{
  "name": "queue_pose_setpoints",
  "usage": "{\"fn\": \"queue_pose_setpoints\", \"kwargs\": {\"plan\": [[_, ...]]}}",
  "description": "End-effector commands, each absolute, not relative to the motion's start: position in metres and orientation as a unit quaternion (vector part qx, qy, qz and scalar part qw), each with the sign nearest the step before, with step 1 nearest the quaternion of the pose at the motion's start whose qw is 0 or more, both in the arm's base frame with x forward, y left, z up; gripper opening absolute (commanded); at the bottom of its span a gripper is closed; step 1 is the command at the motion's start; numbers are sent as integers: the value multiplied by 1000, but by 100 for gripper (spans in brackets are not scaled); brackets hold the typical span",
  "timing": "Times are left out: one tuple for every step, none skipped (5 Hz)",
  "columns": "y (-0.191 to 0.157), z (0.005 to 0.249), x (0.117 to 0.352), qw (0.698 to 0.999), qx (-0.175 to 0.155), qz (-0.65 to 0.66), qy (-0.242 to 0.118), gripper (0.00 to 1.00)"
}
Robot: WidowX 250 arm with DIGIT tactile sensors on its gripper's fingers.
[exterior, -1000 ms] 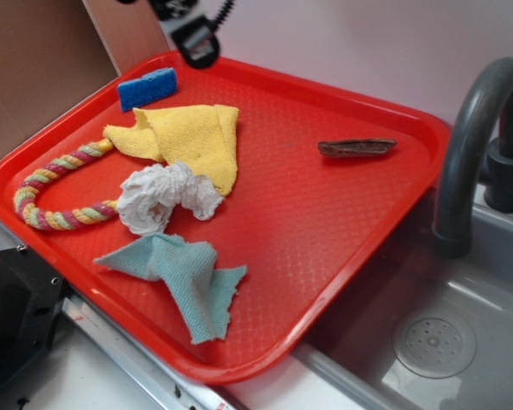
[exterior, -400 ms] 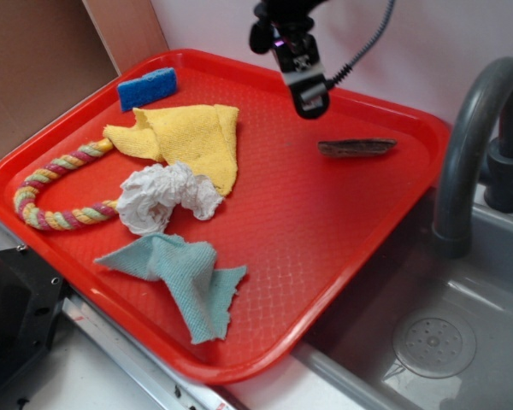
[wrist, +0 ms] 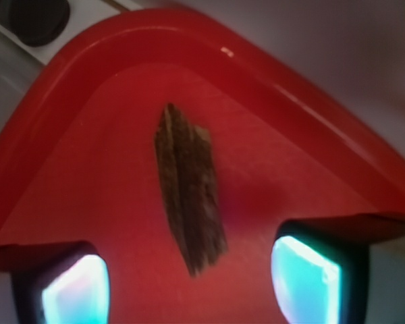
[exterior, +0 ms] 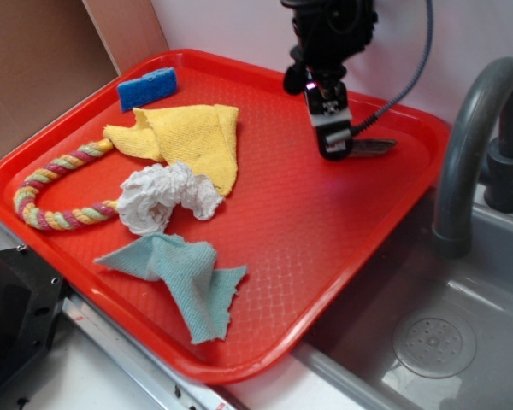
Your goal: Grab the wood chip.
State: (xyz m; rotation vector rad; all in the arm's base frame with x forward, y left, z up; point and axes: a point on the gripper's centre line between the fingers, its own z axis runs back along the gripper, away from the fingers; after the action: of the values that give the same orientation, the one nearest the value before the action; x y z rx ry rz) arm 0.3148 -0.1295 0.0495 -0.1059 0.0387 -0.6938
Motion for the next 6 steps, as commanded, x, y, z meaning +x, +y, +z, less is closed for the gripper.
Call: {"fn": "queue_pose_setpoints", "kwargs": {"plan": [[-141,41,323,937,-27,-348,21,100],[-142,29,324,934,-28,-353,36,100],[-142,31,320,935,-20,-352,38,0],[-144,33,318,935,-19,-353,31,0],[-140,36,315,931,-31,-364,22,0],[-125,60,315,946,-9,-324,9,0]]}}
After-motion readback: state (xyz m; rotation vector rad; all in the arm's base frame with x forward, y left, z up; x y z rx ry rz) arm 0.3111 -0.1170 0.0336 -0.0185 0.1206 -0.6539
